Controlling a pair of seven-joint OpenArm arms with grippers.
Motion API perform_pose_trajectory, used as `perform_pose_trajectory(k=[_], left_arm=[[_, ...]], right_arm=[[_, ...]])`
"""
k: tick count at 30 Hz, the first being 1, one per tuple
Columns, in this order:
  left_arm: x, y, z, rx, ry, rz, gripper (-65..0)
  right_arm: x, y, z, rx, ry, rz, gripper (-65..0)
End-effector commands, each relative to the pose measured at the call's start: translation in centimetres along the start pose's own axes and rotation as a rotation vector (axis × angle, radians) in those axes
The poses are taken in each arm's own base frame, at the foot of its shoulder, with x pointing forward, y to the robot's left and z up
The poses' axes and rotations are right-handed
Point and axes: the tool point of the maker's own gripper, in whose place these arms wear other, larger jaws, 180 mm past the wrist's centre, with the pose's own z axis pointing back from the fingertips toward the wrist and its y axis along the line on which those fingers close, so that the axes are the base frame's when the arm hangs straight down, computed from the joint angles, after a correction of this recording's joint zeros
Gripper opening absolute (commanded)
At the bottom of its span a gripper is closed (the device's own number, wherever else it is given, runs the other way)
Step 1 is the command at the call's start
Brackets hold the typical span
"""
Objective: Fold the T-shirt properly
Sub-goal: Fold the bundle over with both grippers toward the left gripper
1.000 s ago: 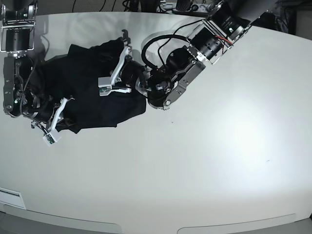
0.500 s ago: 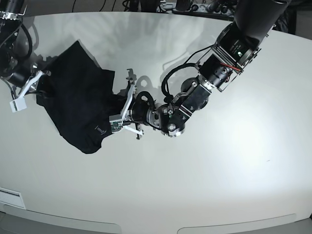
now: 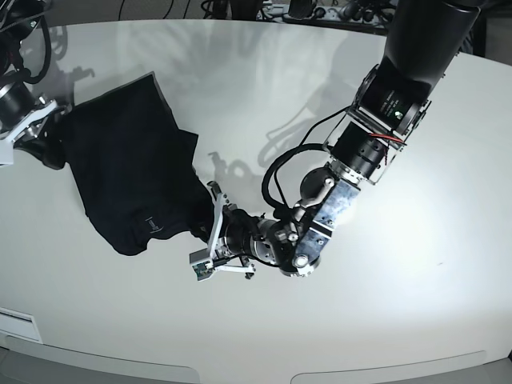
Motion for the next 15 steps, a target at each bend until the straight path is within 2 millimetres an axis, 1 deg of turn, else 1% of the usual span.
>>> perform_pose_trajectory(k=[1, 4, 6, 9, 12, 15], left_arm=[[2.3, 0.1, 1.0, -0.018, -0.069, 0.022, -65.0], [-0.2, 0.4, 1.0, -0.009, -0.013, 0.081, -65.0], [-1.6, 0.1, 0.4, 0.000, 0.019, 0.079, -65.0], [-3.2, -0.8, -1.0, 0.020, 0.057, 0.043, -65.0], [-5.2, -1.0, -2.7, 0.074, 0.123, -0.047, -65.0], [-6.6, -1.6, -4.2, 0.084, 0.161, -0.114, -65.0]], right_arm=[[0.1, -0.5, 0.1, -0.025, -0.001, 0.017, -65.0], [-2.4, -1.9, -0.6, -0.097, 0.077, 0.016, -65.0], [-4.0, -2.0, -1.3, -0.094, 0.123, 0.010, -65.0], [-5.5, -1.0, -2.2, -0.039, 0.159, 0.009, -65.0], [-5.9, 0.4, -2.7, 0.010, 0.161, 0.004, -65.0], [-6.6, 1.2, -2.6, 0.035, 0.165, -0.026, -65.0]])
